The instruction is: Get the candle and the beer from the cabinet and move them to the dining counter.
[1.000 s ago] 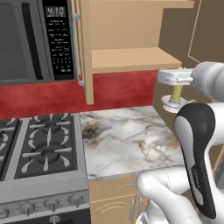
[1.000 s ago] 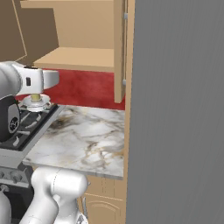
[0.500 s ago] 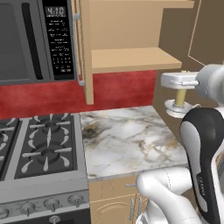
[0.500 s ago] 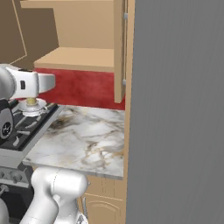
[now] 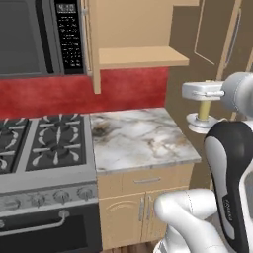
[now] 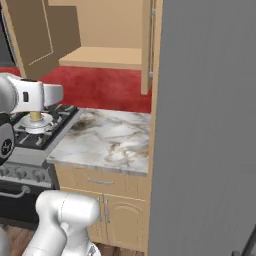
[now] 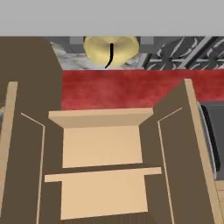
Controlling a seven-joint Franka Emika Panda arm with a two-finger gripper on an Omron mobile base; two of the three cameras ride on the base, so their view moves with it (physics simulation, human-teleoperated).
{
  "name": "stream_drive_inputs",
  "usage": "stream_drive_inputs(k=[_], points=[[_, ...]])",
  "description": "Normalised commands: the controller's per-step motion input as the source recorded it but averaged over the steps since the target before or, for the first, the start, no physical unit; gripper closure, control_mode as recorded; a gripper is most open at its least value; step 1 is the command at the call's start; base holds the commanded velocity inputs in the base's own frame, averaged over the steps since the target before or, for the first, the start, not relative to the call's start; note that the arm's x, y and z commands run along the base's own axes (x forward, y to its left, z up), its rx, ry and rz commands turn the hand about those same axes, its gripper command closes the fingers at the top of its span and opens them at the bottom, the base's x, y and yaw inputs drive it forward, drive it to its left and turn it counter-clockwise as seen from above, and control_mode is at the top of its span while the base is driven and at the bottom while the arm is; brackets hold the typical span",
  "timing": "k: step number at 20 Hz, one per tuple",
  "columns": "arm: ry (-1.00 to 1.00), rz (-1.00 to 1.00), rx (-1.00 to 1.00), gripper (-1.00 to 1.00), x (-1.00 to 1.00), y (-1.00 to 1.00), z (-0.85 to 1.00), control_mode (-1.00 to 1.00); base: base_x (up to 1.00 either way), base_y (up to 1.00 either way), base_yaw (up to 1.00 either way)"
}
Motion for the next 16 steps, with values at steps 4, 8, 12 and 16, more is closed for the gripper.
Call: stream_drive_inputs(k=[4, 8, 12, 16], points=[[0.0, 0.0, 0.0, 1.0, 0.0, 0.0, 0.0, 1.0, -1.0, 0.12, 0.39], [0.0, 0.0, 0.0, 1.0, 0.0, 0.0, 0.0, 1.0, -0.42, 0.05, 0.94], [0.0, 0.0, 0.0, 1.0, 0.0, 0.0, 0.0, 1.0, -0.21, 0.0, 1.0], [0.0, 0.0, 0.0, 1.0, 0.0, 0.0, 0.0, 1.0, -0.18, 0.0, 1.0]])
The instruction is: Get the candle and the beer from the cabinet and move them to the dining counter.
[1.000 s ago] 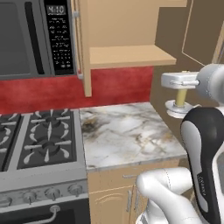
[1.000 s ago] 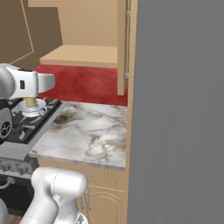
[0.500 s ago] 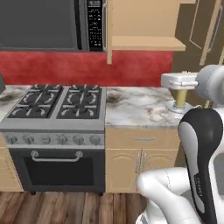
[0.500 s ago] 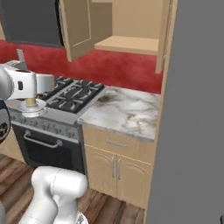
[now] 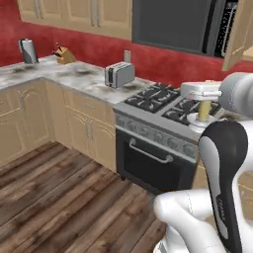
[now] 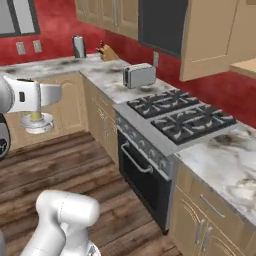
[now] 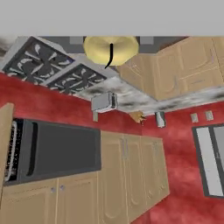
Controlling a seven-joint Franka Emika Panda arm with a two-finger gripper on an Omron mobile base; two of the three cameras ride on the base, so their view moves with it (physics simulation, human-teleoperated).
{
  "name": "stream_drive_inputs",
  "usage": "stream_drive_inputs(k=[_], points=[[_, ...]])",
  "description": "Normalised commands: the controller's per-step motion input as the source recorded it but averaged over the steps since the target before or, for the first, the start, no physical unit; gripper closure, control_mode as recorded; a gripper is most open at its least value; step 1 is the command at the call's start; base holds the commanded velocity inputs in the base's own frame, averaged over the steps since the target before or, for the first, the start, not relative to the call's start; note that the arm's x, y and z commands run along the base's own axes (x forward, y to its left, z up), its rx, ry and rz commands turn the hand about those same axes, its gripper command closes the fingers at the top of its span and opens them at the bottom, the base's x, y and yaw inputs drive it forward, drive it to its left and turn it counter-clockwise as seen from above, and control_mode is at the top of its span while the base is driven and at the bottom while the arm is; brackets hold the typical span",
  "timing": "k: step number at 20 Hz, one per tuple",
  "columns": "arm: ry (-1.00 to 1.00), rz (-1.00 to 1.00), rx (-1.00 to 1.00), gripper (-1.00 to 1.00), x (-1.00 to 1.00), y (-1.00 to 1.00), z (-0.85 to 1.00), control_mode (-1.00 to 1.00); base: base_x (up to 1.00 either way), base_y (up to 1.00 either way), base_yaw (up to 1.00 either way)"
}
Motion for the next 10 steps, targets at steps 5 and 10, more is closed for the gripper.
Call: stream_drive_inputs(k=[5, 10], points=[[0.0, 0.0, 0.0, 1.0, 0.0, 0.0, 0.0, 1.0, -0.1, 0.01, 1.0], [0.0, 0.0, 0.0, 1.0, 0.0, 0.0, 0.0, 1.0, 0.19, 0.0, 0.96]])
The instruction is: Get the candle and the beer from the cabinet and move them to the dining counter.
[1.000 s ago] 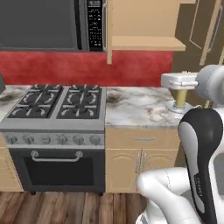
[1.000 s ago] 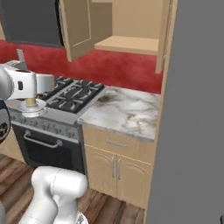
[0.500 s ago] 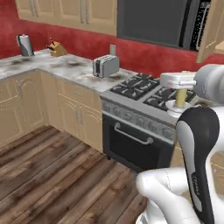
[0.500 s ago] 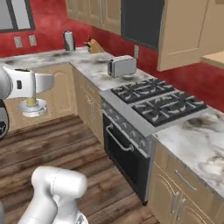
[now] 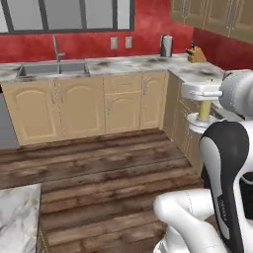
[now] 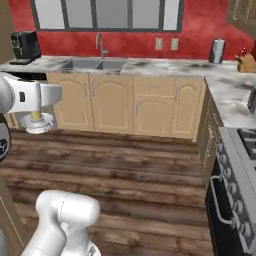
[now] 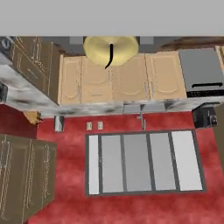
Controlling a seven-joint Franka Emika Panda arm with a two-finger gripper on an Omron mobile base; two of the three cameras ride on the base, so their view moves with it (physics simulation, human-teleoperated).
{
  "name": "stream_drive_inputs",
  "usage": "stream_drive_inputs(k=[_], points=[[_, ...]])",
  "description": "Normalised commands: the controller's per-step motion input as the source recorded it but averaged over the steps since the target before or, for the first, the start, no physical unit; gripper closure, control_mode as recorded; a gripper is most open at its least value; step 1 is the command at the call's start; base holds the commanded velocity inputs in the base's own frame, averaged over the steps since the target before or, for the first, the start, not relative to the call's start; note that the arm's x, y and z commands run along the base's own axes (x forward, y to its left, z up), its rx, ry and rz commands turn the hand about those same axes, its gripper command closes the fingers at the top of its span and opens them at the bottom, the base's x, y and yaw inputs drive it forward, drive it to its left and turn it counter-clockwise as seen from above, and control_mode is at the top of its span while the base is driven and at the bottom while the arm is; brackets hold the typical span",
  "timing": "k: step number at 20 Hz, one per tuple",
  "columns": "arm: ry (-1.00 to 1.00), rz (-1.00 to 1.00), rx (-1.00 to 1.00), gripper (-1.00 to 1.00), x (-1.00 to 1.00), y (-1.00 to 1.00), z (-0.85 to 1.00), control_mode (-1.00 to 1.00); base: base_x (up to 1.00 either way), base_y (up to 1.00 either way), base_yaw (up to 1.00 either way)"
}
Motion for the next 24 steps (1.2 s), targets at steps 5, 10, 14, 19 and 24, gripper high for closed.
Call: stream_drive_inputs(k=[5, 10, 14, 19, 24], points=[[0.0, 0.0, 0.0, 1.0, 0.0, 0.0, 0.0, 1.0, 0.71, -0.1, 0.78], [0.0, 0.0, 0.0, 1.0, 0.0, 0.0, 0.0, 1.0, 1.0, -0.69, 0.34], [0.0, 0.0, 0.0, 1.0, 0.0, 0.0, 0.0, 1.0, 1.0, -0.92, 0.23], [0.0, 0.0, 0.0, 1.0, 0.0, 0.0, 0.0, 1.0, 0.97, -0.98, 0.23], [0.0, 0.0, 0.0, 1.0, 0.0, 0.0, 0.0, 1.0, 0.85, -0.97, 0.24]])
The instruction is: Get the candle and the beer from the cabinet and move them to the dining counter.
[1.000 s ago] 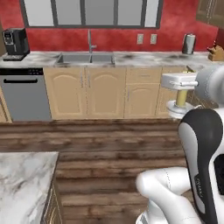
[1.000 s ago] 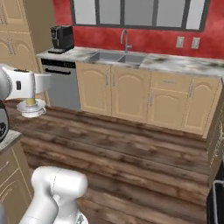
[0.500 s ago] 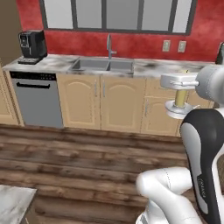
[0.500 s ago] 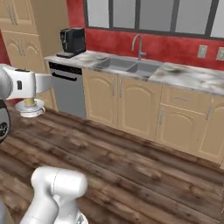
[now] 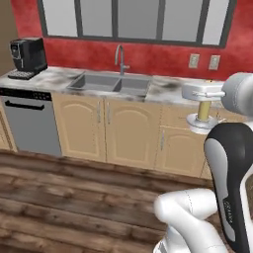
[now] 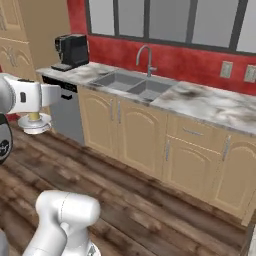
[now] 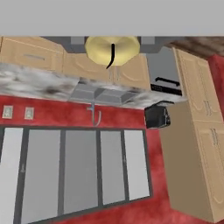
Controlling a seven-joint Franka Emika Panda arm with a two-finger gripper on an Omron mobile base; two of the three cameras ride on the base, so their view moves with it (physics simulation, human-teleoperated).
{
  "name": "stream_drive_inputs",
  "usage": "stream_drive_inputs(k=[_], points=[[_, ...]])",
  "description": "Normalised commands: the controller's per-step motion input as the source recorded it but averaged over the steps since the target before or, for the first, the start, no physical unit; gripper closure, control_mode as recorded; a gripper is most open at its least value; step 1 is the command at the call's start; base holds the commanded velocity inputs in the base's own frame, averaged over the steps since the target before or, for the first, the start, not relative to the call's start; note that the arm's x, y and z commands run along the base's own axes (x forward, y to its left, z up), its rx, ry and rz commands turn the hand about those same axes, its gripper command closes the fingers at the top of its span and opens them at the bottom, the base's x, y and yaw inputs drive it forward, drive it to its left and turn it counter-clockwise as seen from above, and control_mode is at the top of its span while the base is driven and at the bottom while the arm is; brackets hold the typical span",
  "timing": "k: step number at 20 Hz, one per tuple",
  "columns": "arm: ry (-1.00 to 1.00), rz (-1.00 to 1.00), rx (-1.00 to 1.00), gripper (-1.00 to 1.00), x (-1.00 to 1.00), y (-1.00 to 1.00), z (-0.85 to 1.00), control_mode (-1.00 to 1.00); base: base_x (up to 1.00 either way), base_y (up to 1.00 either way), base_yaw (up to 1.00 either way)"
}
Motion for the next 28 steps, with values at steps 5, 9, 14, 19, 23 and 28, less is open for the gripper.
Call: stream_drive_inputs(k=[5, 9, 14, 19, 23, 28], points=[[0.0, 0.0, 0.0, 1.0, 0.0, 0.0, 0.0, 1.0, 0.6, -0.6, 0.48], [0.0, 0.0, 0.0, 1.0, 0.0, 0.0, 0.0, 1.0, 0.39, -0.02, 0.87], [0.0, 0.0, 0.0, 1.0, 0.0, 0.0, 0.0, 1.0, 0.19, 0.0, 0.93], [0.0, 0.0, 0.0, 1.0, 0.0, 0.0, 0.0, 1.0, 0.46, -0.03, 0.86], [0.0, 0.0, 0.0, 1.0, 0.0, 0.0, 0.0, 1.0, 0.91, -0.41, 0.66], [0.0, 0.0, 0.0, 1.0, 0.0, 0.0, 0.0, 1.0, 0.95, -0.84, 0.4]])
